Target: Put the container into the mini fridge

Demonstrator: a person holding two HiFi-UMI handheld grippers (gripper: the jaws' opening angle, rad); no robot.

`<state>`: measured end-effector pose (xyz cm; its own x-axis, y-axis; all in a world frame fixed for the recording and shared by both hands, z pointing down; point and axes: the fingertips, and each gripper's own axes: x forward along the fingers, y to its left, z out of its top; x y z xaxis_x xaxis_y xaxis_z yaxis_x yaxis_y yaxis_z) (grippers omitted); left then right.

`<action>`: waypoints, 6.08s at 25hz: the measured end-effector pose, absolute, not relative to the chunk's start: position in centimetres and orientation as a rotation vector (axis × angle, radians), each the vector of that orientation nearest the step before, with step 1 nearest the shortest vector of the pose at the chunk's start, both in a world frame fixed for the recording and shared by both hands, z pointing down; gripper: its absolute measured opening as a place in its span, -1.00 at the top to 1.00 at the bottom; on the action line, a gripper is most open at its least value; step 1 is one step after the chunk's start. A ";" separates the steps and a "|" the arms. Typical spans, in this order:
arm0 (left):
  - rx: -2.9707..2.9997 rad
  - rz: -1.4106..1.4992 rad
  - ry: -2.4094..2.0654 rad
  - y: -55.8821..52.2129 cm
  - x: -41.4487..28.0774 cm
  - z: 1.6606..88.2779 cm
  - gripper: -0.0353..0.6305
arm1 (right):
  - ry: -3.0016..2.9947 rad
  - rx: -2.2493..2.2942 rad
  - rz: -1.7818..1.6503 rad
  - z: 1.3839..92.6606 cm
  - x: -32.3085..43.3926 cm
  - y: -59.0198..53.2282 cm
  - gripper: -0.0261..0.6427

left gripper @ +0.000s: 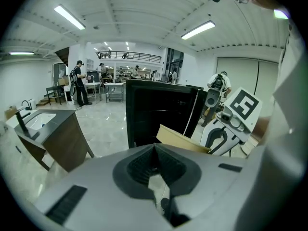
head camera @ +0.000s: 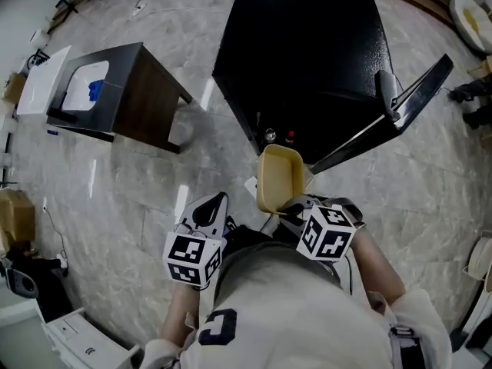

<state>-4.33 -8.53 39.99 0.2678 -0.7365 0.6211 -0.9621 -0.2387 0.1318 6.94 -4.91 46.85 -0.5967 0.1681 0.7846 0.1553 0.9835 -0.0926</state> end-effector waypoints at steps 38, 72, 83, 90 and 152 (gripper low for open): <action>2.038 0.642 -1.266 -13.1 -14.1 48.3 0.72 | -1.713 -0.135 -0.158 71.3 0.9 -19.5 0.83; 1.981 0.699 -1.177 -12.7 -13.3 51.6 0.72 | -1.715 0.087 -0.369 76.5 -0.6 -29.8 0.83; 1.971 0.703 -1.147 -12.2 -13.0 52.6 0.72 | -1.720 0.154 -0.423 76.2 -0.4 -31.9 0.83; 1.960 0.690 -1.159 -12.3 -13.4 52.9 0.72 | -1.699 0.183 -0.475 76.0 -0.4 -33.7 0.83; 2.149 0.646 -1.430 -14.5 -12.6 43.6 0.72 | -2.527 0.641 0.564 50.3 -3.1 -20.6 0.62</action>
<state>-12.61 -14.47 43.59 0.3436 -0.7068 0.6183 -0.9312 -0.3417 0.1269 -3.09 -20.57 50.35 -0.7806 -0.3335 0.5286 -0.5265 0.8066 -0.2687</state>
